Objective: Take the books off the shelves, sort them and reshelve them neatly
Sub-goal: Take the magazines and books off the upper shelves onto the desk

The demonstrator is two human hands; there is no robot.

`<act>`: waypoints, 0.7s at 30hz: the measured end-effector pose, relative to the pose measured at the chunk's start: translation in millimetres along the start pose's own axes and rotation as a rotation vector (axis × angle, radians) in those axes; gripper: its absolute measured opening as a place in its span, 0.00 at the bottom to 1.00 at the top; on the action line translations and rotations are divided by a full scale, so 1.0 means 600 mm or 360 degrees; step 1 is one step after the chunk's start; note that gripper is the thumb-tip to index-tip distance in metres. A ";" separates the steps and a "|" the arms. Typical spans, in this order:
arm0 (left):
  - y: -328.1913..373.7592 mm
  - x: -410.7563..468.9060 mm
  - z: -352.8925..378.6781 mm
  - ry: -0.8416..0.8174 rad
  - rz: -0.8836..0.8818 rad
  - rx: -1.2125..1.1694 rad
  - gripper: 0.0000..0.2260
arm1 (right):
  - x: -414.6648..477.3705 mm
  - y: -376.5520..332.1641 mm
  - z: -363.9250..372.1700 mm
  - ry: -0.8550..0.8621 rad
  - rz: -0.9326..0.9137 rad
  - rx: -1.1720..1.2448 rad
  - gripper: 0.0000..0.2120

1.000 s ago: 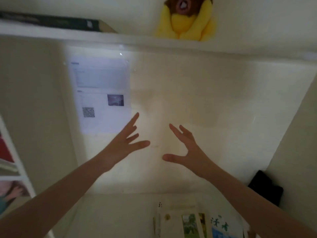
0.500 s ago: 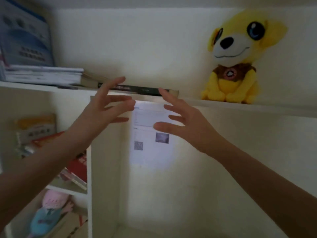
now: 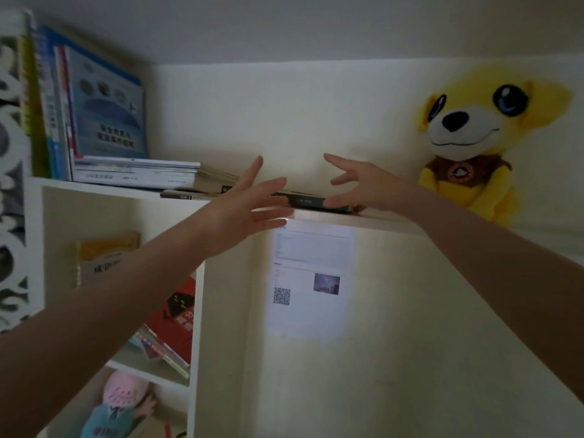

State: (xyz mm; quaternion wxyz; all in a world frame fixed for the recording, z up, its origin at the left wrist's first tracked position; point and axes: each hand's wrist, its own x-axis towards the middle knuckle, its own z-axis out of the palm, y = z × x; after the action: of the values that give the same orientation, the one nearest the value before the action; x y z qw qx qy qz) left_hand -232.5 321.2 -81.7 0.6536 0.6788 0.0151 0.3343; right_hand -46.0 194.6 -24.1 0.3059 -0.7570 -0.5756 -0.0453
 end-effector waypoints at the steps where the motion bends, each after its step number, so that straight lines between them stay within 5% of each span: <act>1: 0.000 0.004 0.004 -0.0024 -0.0021 -0.0003 0.42 | -0.001 0.001 0.000 0.0001 -0.0001 0.0000 0.44; 8: 0.005 0.020 0.010 -0.0105 -0.0173 -0.0121 0.40 | -0.019 -0.011 0.014 0.0190 -0.0080 0.0068 0.47; 16: 0.004 0.011 0.017 -0.0088 -0.0183 -0.0249 0.46 | -0.065 -0.136 0.078 0.0663 -0.0273 -0.0507 0.41; 21: 0.007 0.003 0.009 0.0025 -0.0129 -0.0256 0.49 | -0.081 -0.131 0.051 0.0267 -0.0271 0.0004 0.33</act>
State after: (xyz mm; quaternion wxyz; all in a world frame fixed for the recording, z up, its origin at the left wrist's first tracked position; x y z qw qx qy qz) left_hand -230.4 316.6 -76.7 0.7188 0.6204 0.0207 0.3130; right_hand -141.4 181.4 -37.3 0.3488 -0.6987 -0.6102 -0.1335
